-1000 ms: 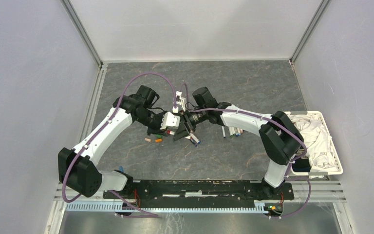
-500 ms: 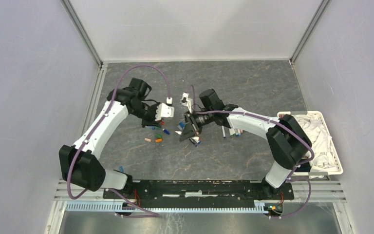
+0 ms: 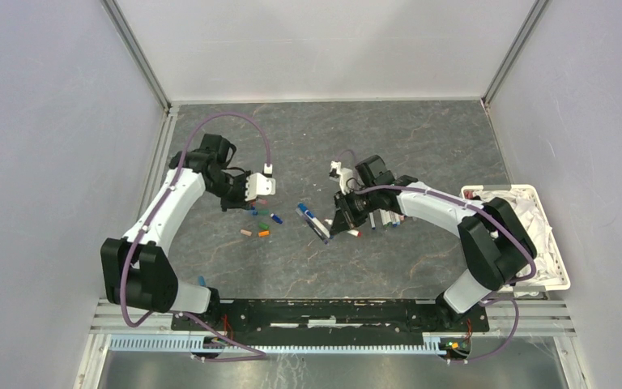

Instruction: Open the pen caps

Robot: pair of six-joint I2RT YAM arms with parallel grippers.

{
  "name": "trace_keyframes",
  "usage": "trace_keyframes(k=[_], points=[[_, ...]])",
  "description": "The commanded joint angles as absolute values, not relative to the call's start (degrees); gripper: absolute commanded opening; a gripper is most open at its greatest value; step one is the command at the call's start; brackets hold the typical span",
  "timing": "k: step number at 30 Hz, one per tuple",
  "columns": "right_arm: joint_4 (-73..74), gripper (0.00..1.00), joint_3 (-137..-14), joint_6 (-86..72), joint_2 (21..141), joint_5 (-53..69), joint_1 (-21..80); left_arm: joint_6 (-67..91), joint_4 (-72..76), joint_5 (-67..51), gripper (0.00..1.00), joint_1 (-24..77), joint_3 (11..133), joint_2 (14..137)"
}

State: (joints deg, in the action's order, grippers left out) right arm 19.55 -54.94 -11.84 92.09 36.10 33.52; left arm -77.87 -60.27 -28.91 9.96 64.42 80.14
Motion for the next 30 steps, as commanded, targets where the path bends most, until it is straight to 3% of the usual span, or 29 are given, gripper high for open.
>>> trace_keyframes(k=[1,10,12,15,20,24,30], points=[[21.69,0.0,-56.15,-12.3,90.12,10.69,31.86,-72.41,-48.9,-27.43,0.02,9.76,57.94,81.61],[16.69,0.0,-54.66,-14.94,89.5,-7.48,31.81,-63.64,-35.25,-20.96,0.02,9.84,51.64,86.67],[15.55,0.0,-53.77,-15.01,88.92,-8.82,31.75,-63.52,-35.09,-20.91,0.08,9.85,51.21,86.98],[14.84,0.0,-52.81,-15.12,88.69,-11.4,31.76,-63.32,-34.92,-21.09,0.26,9.92,50.65,87.31],[13.61,0.0,-51.24,-14.51,88.7,-13.39,31.82,-62.86,-34.94,-21.77,0.47,10.17,50.04,87.62],[13.24,0.0,-50.61,-14.18,89.61,-14.32,31.82,-62.3,-36.35,-22.84,0.51,10.29,51.07,87.07],[11.85,0.13,-49.18,-13.9,90.28,-15.17,31.77,-60.62,-42.88,-26.81,0.52,10.28,56.44,85.26]])
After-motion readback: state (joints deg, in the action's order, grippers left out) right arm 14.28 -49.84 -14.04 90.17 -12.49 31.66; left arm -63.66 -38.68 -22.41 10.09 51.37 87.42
